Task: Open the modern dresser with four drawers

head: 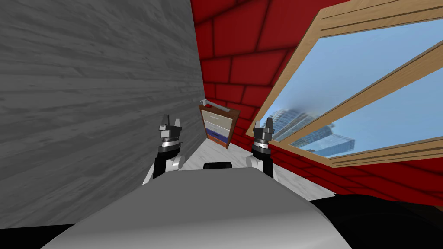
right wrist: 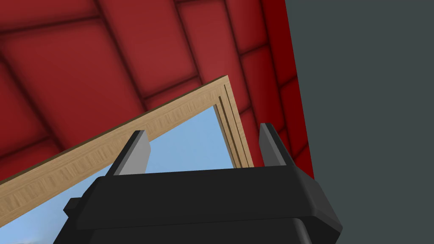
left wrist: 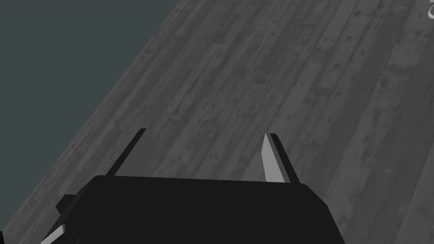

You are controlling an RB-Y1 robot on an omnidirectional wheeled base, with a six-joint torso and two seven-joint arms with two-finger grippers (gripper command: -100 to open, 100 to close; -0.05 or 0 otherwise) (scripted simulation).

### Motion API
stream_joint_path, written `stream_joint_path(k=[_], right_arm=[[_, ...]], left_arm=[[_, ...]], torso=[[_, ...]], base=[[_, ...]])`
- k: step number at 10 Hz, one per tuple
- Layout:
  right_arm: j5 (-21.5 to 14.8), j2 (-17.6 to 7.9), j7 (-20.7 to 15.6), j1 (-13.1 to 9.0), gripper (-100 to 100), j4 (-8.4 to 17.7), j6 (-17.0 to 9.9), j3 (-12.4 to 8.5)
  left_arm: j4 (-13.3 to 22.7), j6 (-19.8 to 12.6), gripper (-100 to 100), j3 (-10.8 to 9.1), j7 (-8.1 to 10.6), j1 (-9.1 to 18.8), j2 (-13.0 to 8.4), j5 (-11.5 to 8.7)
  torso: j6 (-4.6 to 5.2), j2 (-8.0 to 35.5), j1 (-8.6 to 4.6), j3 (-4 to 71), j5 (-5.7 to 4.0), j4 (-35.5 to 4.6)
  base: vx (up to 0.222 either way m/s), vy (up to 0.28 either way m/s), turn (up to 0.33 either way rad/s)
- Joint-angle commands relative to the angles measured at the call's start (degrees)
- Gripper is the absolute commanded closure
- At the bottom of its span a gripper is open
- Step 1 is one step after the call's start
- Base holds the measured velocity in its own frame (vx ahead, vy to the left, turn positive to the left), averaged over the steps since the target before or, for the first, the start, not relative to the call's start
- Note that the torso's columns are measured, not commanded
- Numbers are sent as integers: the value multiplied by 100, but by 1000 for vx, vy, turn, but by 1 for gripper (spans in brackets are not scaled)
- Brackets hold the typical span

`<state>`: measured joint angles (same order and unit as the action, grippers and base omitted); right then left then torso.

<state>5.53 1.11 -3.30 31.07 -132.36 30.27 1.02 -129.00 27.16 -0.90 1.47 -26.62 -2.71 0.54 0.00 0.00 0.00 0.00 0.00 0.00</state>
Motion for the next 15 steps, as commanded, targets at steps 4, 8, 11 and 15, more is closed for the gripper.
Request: stream_joint_path(k=[4,8,11,15], right_arm=[[0,0,0,0,0,-1,0,0],[0,0,0,0,0,-2,1,0],[0,0,0,0,0,0,0,0],[0,0,0,1,0,1,0,0]], left_arm=[[-1,0,0,0,0,0,0,0],[-2,1,0,0,0,0,0,0],[-57,-230,-100,32,50,27,-260,3],[-177,-748,-100,103,161,89,-501,10]], torso=[[0,1422,0,2850,0,-1424],[0,3116,0,6227,0,-3114],[1,4146,-1,8318,0,-4147],[0,4226,0,8458,0,-4227]], base=[[0,0,0],[0,0,0],[28,-5,-45],[66,-4,-77]])
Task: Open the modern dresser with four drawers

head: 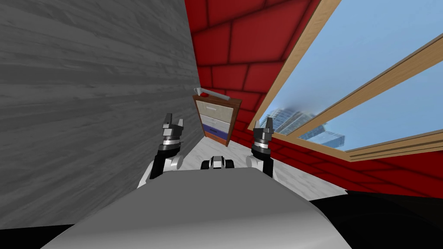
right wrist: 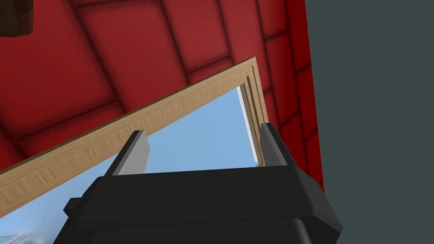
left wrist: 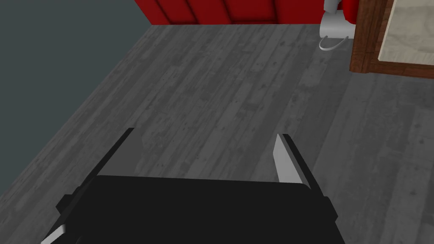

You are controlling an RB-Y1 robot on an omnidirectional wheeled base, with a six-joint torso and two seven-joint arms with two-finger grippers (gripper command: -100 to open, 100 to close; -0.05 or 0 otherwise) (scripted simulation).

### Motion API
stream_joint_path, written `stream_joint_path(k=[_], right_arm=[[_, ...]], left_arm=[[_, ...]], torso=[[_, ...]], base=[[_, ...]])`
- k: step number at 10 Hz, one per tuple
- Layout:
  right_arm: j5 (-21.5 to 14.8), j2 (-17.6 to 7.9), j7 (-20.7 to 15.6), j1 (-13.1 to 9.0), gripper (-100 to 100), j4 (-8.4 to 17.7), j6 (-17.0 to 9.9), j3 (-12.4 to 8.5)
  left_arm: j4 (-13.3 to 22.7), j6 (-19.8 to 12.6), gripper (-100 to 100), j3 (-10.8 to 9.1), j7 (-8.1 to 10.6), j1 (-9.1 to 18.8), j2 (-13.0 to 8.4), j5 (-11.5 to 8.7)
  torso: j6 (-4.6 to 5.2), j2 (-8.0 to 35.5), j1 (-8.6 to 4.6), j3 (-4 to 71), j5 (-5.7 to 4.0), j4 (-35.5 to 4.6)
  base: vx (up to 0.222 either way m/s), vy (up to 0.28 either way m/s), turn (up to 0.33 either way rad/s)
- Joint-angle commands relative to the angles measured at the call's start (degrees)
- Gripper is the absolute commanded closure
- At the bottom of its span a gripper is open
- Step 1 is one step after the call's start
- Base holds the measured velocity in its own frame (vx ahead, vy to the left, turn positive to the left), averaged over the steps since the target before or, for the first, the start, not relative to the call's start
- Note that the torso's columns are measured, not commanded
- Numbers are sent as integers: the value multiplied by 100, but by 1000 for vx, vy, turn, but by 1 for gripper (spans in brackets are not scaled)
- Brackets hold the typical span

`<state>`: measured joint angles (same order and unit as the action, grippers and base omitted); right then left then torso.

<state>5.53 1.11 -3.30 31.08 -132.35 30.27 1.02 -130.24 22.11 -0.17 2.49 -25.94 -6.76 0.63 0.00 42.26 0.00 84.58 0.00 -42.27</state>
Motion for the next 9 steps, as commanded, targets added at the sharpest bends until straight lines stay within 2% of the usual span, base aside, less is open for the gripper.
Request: stream_joint_path(k=[1,9], right_arm=[[0,0,0,0,0,0,0,0],[0,0,0,0,0,0,0,0]], left_arm=[[-87,-399,-100,51,92,40,-150,3],[-335,-1682,-100,226,365,201,-531,20]], torso=[[-1,-2,2,1,0,0],[-1,2,0,-1,0,-1]], base=[[87,-5,-86],[88,-1,-101]])
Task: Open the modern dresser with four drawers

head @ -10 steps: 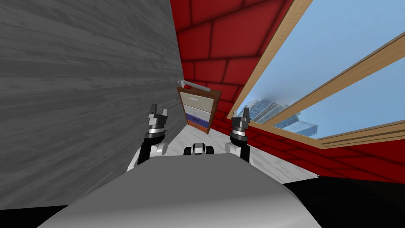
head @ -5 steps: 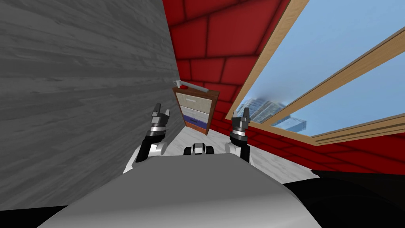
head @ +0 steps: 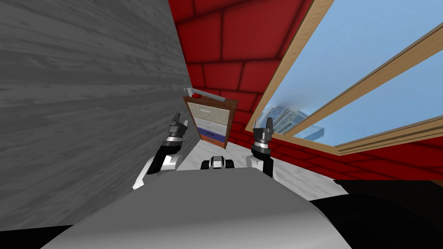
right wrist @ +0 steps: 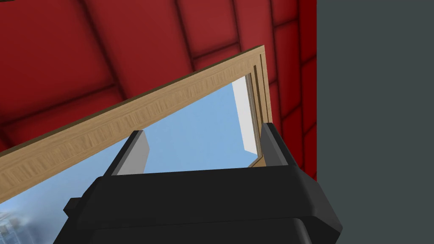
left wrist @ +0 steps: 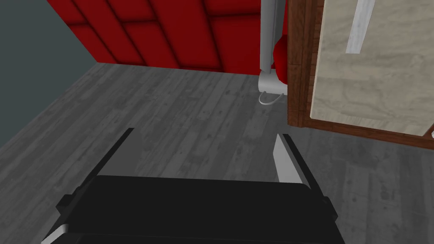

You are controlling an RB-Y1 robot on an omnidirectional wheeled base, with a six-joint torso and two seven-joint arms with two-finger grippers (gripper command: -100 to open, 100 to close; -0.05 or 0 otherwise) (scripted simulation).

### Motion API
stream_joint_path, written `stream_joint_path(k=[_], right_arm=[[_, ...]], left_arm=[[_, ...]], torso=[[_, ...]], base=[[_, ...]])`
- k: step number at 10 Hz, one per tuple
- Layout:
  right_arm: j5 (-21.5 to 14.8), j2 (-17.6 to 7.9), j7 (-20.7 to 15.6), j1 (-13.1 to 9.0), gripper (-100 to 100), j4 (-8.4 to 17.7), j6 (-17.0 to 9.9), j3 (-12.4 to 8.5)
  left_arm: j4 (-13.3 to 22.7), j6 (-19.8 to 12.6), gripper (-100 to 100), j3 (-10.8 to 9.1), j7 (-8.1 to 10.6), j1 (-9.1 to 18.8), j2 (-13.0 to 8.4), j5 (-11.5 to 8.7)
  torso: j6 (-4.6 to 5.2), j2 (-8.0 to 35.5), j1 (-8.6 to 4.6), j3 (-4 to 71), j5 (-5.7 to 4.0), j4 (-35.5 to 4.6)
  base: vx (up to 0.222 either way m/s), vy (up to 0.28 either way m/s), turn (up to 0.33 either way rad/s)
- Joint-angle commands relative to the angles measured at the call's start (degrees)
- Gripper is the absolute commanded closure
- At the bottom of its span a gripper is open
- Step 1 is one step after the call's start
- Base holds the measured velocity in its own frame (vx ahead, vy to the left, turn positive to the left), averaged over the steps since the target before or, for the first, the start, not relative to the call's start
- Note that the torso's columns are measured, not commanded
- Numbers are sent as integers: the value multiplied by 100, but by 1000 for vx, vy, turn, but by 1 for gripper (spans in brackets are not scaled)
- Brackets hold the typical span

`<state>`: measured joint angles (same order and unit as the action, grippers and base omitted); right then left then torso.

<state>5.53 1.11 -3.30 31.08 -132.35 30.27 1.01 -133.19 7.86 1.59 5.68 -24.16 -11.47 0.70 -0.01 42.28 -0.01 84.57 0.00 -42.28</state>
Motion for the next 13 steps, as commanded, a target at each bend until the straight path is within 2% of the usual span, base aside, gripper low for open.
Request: stream_joint_path(k=[1,9,13], right_arm=[[0,0,0,0,0,0,0,0],[0,0,0,0,0,0,0,0],[0,0,0,0,0,0,0,0]], left_arm=[[-62,-398,-100,70,76,42,-105,15],[-234,-1431,-100,210,294,176,-519,28],[-333,-2042,-100,293,423,256,-800,36]], torso=[[0,1,1,0,1,0],[0,-2,2,2,1,1],[1,2,1,-1,1,-1]], base=[[78,4,-82],[68,2,-75],[71,14,-96]])
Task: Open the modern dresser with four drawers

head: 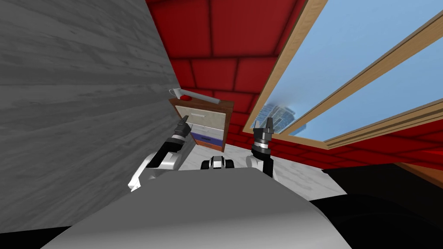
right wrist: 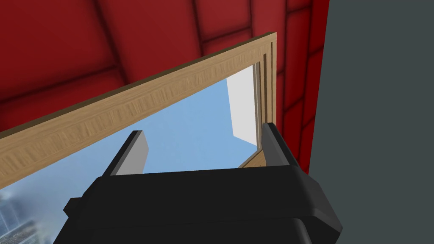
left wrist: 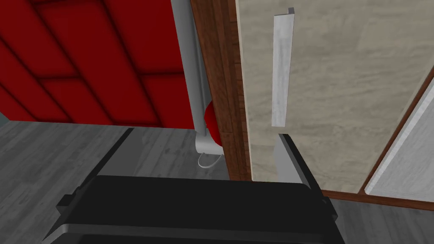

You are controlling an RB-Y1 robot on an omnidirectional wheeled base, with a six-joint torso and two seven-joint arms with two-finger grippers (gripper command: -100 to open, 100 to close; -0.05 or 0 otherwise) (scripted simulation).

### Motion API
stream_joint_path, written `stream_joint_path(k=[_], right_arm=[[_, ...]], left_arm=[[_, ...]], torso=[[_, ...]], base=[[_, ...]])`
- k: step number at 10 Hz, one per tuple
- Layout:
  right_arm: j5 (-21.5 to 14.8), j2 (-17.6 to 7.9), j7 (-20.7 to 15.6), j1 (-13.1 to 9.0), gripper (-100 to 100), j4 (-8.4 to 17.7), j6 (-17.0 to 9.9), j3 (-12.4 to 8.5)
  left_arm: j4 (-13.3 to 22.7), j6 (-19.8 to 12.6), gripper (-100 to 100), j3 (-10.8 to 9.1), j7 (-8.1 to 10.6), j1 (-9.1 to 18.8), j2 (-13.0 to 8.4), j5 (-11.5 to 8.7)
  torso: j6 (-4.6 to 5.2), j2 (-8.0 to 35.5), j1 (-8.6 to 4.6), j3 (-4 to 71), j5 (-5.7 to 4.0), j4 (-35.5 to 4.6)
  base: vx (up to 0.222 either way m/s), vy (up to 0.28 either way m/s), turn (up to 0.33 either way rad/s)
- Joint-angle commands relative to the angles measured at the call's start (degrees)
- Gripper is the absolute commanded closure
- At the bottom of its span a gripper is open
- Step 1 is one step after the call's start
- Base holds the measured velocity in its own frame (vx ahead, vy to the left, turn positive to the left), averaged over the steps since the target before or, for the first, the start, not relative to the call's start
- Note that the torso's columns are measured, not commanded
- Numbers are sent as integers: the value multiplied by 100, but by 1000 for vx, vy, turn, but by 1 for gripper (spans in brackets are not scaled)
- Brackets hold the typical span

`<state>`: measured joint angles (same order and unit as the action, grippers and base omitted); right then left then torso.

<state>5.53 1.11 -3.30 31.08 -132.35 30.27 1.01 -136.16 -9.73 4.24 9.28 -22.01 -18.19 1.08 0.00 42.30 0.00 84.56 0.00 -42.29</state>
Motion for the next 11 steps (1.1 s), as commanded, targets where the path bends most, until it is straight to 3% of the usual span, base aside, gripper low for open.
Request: stream_joint_path(k=[1,11], right_arm=[[0,0,0,0,0,0,0,0],[0,0,0,0,0,0,0,0]], left_arm=[[-60,-439,-100,52,100,64,-205,0],[-219,-1780,-100,231,377,248,-736,17]], torso=[[-1,-1,-3,1,-1,0],[0,-1,-1,0,-1,0]], base=[[77,11,-98],[71,11,-78]])
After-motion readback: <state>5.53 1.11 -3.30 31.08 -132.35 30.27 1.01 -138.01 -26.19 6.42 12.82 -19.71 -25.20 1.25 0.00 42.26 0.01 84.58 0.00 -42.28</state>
